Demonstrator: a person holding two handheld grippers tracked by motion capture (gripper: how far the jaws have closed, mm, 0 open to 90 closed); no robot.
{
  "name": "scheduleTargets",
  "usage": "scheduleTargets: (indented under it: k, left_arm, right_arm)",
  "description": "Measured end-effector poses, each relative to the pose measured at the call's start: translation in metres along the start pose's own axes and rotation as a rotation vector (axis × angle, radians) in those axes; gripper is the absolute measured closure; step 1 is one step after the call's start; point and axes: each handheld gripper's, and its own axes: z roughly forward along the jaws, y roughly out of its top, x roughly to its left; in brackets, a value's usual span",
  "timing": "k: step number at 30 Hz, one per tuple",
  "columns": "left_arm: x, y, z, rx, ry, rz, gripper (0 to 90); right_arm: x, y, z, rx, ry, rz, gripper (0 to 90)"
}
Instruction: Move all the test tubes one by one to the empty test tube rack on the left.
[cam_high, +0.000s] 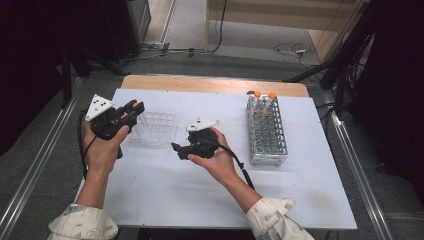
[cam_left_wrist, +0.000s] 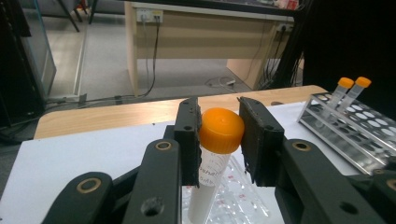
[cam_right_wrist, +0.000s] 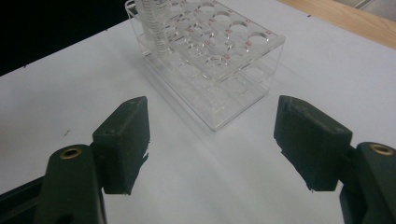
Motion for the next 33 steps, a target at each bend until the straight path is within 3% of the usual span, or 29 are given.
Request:
scheduleTargets:
  k: [4,24,33]
  left_arm:
    - [0.004,-0.003,0.007,0.014,0.036,0.017,70.3]
    - [0.004,-0.034,0.02,0.11,0.072,0.041,70.0]
    - [0.003,-0.036,0.02,0.107,0.069,0.038,67.8]
  right_arm:
    - [-0.002,-0.001,-0.003,-0.004,-0.007,0.008,26.1]
    - [-0.005,-0.004,-0.007,-0.01,-0.011,0.015,27.0]
    - [-0.006,-0.004,-0.008,-0.011,-0.015,0.013,27.1]
